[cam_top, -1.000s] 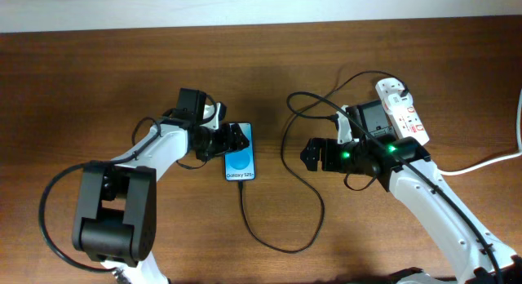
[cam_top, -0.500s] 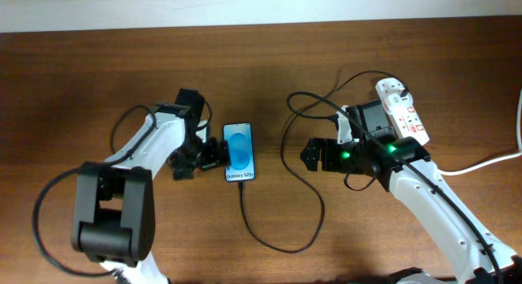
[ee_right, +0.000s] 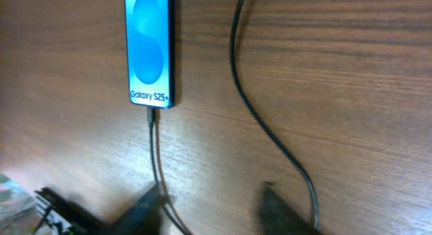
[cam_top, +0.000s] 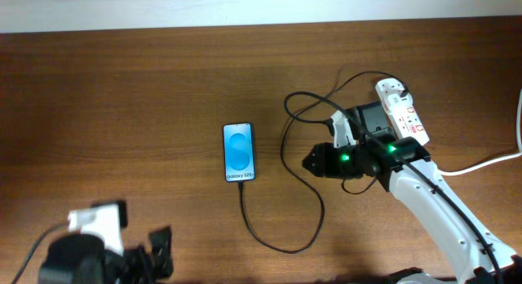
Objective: Plug charger to phone and switch on socket
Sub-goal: 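Withdraw the left arm and move the right gripper to the power strip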
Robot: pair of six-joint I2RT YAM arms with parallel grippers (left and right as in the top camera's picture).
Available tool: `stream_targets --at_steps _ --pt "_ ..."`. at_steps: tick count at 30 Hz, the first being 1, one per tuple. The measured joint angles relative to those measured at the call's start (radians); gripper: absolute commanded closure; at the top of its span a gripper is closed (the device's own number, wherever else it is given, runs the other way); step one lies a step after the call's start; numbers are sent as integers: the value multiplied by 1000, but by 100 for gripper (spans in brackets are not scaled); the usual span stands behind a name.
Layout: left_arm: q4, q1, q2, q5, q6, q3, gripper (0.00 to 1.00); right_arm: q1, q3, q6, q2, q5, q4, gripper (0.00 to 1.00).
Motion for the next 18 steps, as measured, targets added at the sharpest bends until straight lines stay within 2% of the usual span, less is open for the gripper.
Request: stream_targets --at_steps 1,3,9,12,15,18 --pt "-43 0 -45 -22 0 0 1 -11 2 -2 -1 -13 -44 91" --pt "-101 0 -122 -60 0 0 1 -80 18 -32 -2 -24 -155 96" --pt "-100 0 -126 -78 0 0 1 -407 207 -62 -8 21 -326 96" --pt "-100 0 -126 -78 0 0 1 -536 258 -63 -7 143 -322 96" --pt "-99 0 -126 -78 0 0 0 -561 265 -45 32 198 -286 96" --pt "-98 0 -126 -78 0 0 1 -562 330 7 230 229 -270 96"
